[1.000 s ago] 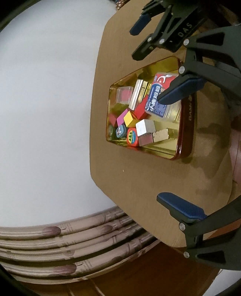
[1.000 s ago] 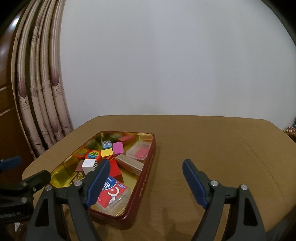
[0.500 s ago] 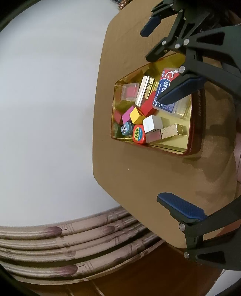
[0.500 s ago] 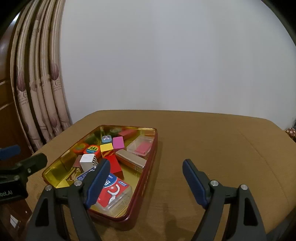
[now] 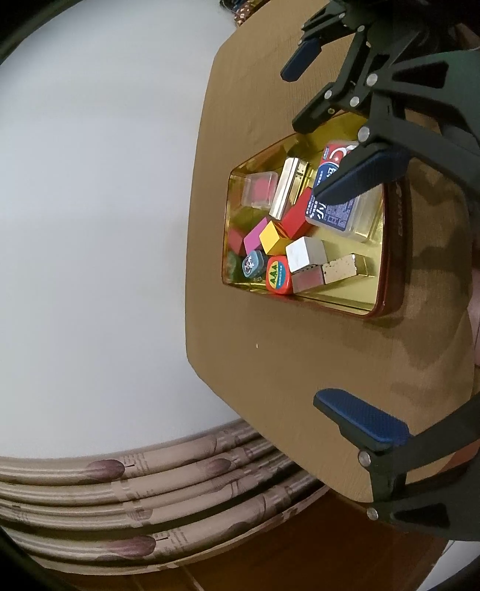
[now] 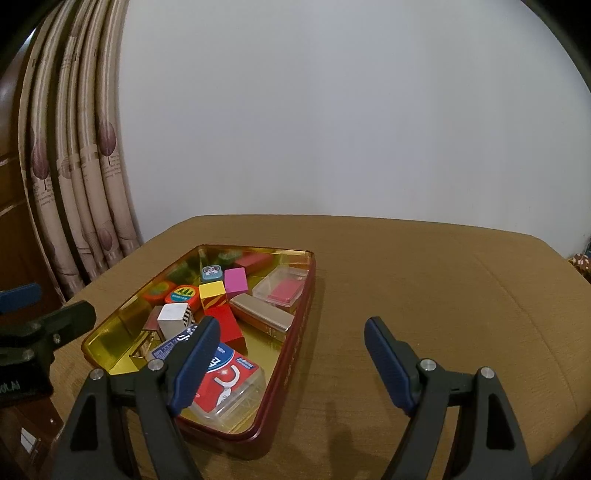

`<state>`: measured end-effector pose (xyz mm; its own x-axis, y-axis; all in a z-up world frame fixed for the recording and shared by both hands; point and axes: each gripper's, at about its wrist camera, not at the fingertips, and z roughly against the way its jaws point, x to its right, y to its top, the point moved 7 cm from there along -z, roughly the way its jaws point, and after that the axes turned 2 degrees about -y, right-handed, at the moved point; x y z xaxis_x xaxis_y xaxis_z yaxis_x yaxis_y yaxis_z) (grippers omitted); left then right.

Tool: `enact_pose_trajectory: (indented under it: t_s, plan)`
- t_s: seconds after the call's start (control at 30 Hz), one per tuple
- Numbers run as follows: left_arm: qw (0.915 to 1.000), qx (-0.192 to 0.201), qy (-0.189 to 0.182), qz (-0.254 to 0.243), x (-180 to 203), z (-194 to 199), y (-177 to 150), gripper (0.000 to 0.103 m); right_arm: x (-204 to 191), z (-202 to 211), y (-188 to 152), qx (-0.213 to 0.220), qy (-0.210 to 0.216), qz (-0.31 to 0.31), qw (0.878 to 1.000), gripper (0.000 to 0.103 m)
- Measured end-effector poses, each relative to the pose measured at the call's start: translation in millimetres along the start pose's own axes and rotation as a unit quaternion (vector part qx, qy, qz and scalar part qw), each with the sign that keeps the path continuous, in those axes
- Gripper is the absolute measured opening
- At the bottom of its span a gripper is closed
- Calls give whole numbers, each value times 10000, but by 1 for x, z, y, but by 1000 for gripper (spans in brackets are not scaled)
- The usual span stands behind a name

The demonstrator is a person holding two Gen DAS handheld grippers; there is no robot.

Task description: Organize rigid objects

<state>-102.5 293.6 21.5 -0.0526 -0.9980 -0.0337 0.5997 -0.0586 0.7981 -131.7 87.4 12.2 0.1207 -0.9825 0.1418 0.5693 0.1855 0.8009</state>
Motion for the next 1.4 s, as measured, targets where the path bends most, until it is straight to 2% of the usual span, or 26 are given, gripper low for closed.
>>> enact_pose_trajectory:
  t_s: [0.23, 0.4, 0.63, 0.8, 1.23, 1.33, 1.4]
  plan:
    - [9998, -130, -142, -60, 4, -3, -4, 102, -4, -3, -1, -60, -2, -28, 10000, 83]
    - [9996, -139, -234, 111, 0, -2, -6, 102, -7, -3, 0, -18, -2, -4, 10000, 83]
    - [9999, 154, 65, 40, -2, 3, -1, 102, -10, -4, 0, -27, -11, 13, 10000, 83]
    - [9996, 200, 211, 1, -2, 2, -2, 102, -12, -5, -1, -71, -26, -36, 10000, 83]
    - [9995, 193, 218, 73, -5, 2, -4, 102, -16, -9, 0, -140, -78, -123, 9998, 83]
    - [9990, 264, 350, 21, -3, 8, -2, 102, -16, -8, 1, -143, -84, -140, 9998, 83]
    - [9995, 186, 271, -1, 0, 11, -1, 102, -16, -7, 2, -143, -77, -166, 9997, 83]
